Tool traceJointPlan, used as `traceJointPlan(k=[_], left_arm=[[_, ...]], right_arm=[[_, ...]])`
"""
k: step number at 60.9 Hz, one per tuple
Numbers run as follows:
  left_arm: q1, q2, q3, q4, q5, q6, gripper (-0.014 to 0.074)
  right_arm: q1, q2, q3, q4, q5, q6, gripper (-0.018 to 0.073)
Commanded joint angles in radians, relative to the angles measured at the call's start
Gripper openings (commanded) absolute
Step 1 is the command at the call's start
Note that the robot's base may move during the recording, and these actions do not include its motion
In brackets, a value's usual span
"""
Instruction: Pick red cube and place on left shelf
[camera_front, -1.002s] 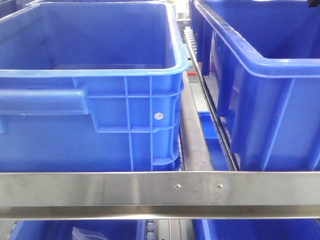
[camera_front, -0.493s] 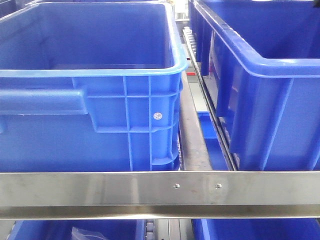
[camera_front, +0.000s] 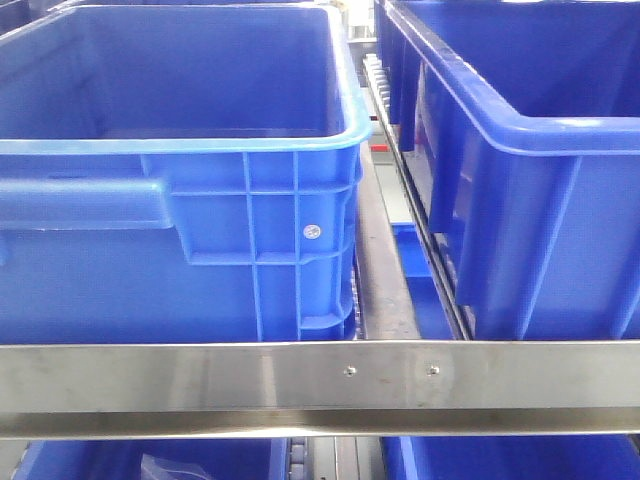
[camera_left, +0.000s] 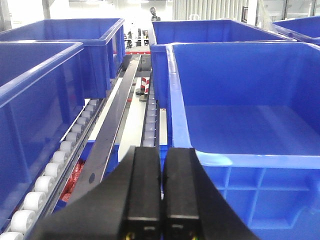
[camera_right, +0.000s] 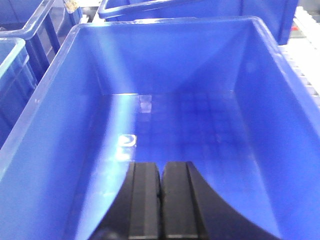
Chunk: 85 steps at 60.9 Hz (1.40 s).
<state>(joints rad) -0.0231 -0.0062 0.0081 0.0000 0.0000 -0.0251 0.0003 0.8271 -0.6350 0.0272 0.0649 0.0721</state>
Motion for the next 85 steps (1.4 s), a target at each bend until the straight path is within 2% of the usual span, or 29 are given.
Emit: traceJointPlan(k=[1, 29, 38, 51, 71, 79, 85], left_arm=[[-0.004, -0.016, 0.025, 0.000, -0.083, 0.000, 0.0102], [-0.004, -0.016, 0.025, 0.000, -0.083, 0.000, 0.0102], [-0.004, -0.016, 0.025, 0.000, -0.083, 0.000, 0.0102], [-0.004, -0.016, 0.025, 0.000, -0.083, 0.000, 0.0102], [-0.004, -0.016, 0.025, 0.000, -0.083, 0.000, 0.0102], [-0.004, -0.016, 0.025, 0.000, -0.083, 0.000, 0.0102], [-0.004, -0.016, 0.025, 0.000, -0.083, 0.000, 0.0102]], right_arm=[[-0.003, -0.026, -0.025, -0.010, -0.077, -0.005, 0.0048], [-0.003, -0.021, -0.025, -0.010, -0.078, -0.005, 0.0048], [-0.003, -0.060, -0.005, -0.010, -0.029, -0.005, 0.0048], [-0.034, -0.287, 0.168, -0.048, -0.065, -0.007, 0.0048], [-0.041, -0.675, 0.555, -0.048, -0.105, -0.007, 0.0048], [-0.041, -0.790, 0.650, -0.048, -0.111, -0.007, 0.0048], [-0.041, -0.839, 0.647, -0.048, -0.065, -0.007, 0.0048]])
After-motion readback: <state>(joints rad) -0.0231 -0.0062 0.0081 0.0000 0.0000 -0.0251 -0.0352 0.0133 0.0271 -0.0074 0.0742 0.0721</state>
